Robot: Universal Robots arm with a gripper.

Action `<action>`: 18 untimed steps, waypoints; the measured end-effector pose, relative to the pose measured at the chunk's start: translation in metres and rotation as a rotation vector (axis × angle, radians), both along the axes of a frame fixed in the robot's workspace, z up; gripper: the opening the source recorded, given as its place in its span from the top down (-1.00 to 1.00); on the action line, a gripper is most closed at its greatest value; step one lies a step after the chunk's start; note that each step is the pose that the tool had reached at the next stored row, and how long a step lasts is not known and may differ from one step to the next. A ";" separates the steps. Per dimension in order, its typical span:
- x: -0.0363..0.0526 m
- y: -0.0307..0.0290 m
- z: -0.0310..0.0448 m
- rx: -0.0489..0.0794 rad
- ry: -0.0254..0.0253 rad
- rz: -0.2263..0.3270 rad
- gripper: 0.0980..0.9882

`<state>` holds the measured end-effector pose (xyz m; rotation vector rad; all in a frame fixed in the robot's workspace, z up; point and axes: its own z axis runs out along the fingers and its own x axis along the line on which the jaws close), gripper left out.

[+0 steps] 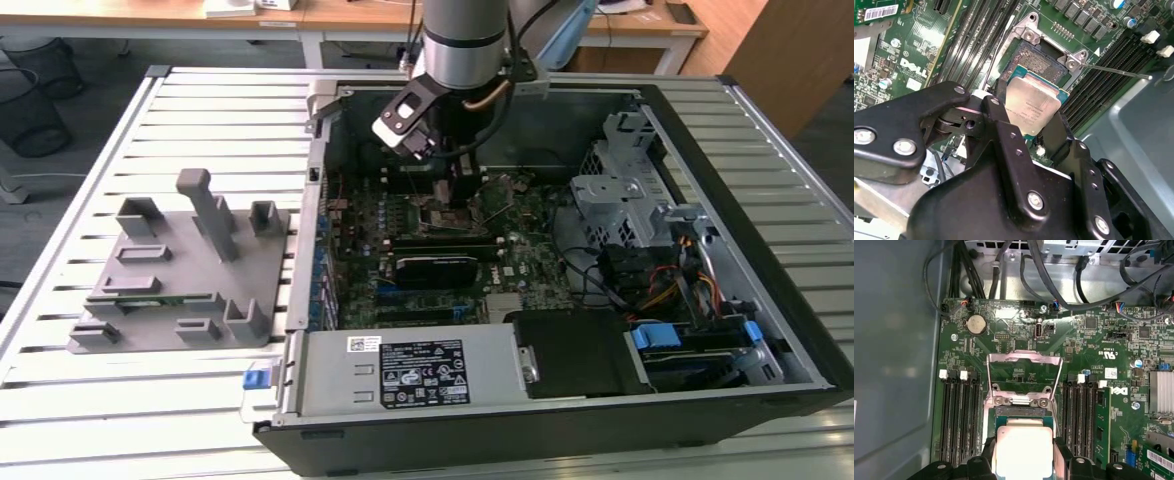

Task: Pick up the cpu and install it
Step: 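Place the cpu into insertion slot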

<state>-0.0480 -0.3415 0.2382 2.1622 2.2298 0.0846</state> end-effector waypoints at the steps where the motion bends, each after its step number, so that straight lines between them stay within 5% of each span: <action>1: -0.0004 0.0000 -0.0005 0.000 0.0000 -0.001 0.02; 18: -0.0005 0.0000 -0.0069 0.000 0.0001 -0.001 0.02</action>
